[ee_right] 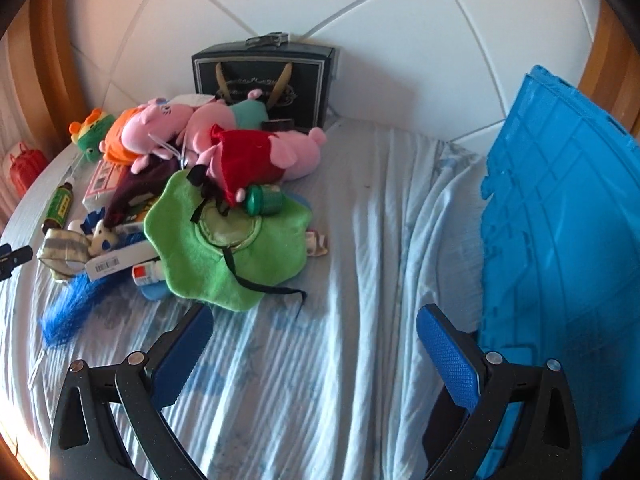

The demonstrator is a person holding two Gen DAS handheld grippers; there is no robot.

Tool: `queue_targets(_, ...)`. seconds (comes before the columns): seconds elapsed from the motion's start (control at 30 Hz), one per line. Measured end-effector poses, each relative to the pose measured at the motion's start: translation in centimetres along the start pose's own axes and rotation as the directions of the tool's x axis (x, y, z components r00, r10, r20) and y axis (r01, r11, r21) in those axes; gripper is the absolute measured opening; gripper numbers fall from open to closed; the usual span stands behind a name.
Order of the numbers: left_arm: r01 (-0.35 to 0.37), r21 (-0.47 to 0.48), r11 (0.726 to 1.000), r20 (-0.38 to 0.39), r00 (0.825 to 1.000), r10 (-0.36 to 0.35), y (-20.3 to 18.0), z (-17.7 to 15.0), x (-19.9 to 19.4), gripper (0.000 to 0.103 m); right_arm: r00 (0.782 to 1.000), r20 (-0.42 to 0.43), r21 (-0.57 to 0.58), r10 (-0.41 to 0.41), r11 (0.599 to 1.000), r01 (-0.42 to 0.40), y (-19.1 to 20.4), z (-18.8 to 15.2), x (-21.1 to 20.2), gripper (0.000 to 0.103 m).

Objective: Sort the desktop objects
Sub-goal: 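Grasp the grey tape roll with the left tool while the right tool approaches the green plush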

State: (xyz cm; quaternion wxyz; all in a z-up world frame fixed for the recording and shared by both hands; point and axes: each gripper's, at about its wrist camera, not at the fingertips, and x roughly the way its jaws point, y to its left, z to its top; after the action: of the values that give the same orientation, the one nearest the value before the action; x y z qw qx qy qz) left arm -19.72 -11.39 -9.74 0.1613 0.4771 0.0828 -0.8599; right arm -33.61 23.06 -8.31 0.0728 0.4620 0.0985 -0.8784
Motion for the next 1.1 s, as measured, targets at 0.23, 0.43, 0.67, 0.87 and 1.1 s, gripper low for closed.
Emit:
queue_targets(0.23, -0.035, -0.004, 0.999, -0.024, 0.999, 0.035, -0.1, 4.9, 4.8, 0.079, 0.997, -0.076, -0.067, 0.03, 0.997, -0.035, 3.1, 0.9, 3.8, 0.103)
queue_targets(0.43, -0.017, -0.022, 1.0, -0.102, 0.995, 0.015, 1.6, 3.9, 7.3, 0.079, 0.994, -0.099, -0.102, 0.048, 0.993, -0.058, 4.6, 0.9, 4.8, 0.103)
queue_targets(0.67, 0.062, 0.07, 0.996, -0.207, 0.977, -0.046, 0.6, -3.1, 5.1, 0.079, 0.988, -0.136, -0.077, 0.072, 0.994, -0.083, 4.8, -0.4, 5.3, 0.103)
queue_targets(0.87, 0.117, 0.046, 0.992, -0.166, 0.98, -0.107, 1.0, -4.5, 3.3, 0.079, 0.99, -0.118, -0.102, 0.081, 0.99, -0.093, 5.7, -1.0, 4.1, 0.103)
queue_targets(1.1, 0.081, 0.106, 0.991, -0.146, 0.987, -0.065, 0.4, -2.4, 4.5, 0.079, 0.991, -0.114, -0.093, 0.074, 0.992, -0.085, 5.9, -1.1, 3.8, 0.103)
